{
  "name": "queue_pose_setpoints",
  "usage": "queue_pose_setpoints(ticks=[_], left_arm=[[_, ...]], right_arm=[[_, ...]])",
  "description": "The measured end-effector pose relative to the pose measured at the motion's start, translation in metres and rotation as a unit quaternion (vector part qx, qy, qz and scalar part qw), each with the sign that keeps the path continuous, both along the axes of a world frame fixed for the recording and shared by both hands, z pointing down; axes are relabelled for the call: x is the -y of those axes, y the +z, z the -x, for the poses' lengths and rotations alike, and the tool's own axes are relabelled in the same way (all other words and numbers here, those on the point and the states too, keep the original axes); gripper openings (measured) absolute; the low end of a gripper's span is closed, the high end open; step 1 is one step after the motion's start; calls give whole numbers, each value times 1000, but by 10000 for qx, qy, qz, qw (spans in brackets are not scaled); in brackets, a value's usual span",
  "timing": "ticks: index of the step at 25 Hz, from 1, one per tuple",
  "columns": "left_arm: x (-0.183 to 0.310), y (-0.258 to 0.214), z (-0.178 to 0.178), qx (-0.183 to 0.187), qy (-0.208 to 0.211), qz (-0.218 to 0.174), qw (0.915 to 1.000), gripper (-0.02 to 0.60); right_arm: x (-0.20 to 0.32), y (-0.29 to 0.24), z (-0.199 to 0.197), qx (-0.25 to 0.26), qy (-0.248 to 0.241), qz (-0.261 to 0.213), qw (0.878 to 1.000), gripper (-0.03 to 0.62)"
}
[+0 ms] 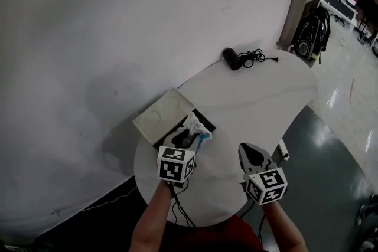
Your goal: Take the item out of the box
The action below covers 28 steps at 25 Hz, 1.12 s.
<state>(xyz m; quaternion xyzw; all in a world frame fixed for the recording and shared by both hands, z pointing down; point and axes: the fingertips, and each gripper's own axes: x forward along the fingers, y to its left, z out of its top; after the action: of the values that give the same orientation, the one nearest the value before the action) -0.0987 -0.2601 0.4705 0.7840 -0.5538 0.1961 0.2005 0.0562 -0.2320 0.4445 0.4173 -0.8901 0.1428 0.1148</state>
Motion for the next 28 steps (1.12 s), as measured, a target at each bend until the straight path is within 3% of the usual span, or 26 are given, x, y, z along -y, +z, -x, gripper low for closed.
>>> queue_pose_setpoints(ticks=[13, 28], left_arm=[[-36, -54, 10, -198, -116, -874, 9959, 161], [-73, -76, 9, -303, 66, -1333, 9906, 158]], right_arm=[[-30, -31, 15, 145, 205, -301, 9992, 14], [-62, -51, 4, 287, 646, -595, 9957, 14]])
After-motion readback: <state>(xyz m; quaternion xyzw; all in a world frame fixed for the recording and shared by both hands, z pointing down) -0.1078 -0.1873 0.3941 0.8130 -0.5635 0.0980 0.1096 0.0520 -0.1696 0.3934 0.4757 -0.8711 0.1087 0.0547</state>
